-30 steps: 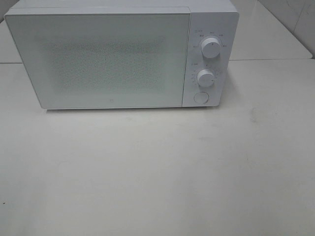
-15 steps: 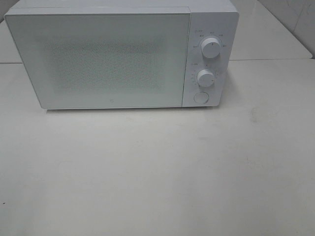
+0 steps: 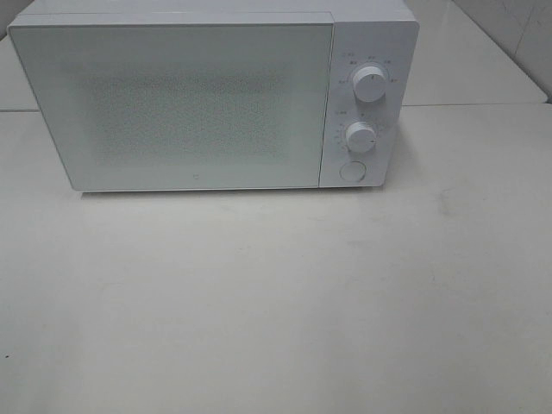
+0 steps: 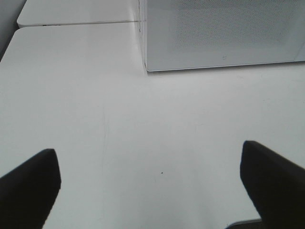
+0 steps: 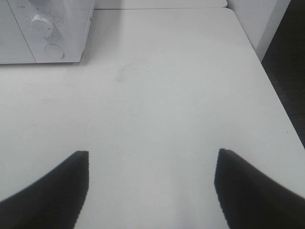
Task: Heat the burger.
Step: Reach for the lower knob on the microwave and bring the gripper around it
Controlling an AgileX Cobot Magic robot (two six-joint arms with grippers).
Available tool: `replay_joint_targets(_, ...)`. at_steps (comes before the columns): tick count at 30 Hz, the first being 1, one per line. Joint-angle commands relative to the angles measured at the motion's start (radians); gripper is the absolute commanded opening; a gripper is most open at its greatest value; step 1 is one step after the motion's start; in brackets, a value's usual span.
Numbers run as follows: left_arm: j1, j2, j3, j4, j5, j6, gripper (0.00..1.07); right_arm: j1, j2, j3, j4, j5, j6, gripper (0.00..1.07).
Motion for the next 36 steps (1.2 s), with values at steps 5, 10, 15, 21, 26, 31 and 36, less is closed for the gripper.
replay_joint_targets(5,0.001,-0.026,0.004,-0.011,-0.009,-0.007,0.97,-0.005,-0.019,0.001,0.000,-0.007,0.004,0.71)
replay_joint_targets(10,0.001,-0.026,0.004,-0.011,-0.009,-0.007,0.97,-0.005,-0.019,0.001,0.000,-0.007,0.004,0.71)
replay_joint_targets(15,0.001,-0.026,0.004,-0.011,-0.009,-0.007,0.97,-0.005,-0.016,0.001,0.000,-0.007,0.004,0.71)
replay_joint_targets(21,0.001,-0.026,0.004,-0.011,-0.009,-0.007,0.97,-0.005,-0.015,-0.029,-0.001,-0.058,0.035,0.71)
replay_joint_targets(26,0.001,-0.026,0.004,-0.011,-0.009,-0.007,0.97,-0.005,-0.006,-0.024,-0.004,-0.139,0.058,0.71)
replay_joint_targets(31,0.001,-0.026,0.004,-0.011,-0.009,-0.007,0.97,-0.005,0.095,-0.008,-0.001,-0.182,0.079,0.71)
replay_joint_targets(36,0.001,-0.026,0.004,-0.011,-0.009,-0.007,0.97,-0.005,0.251,-0.002,-0.002,-0.263,0.079,0.71)
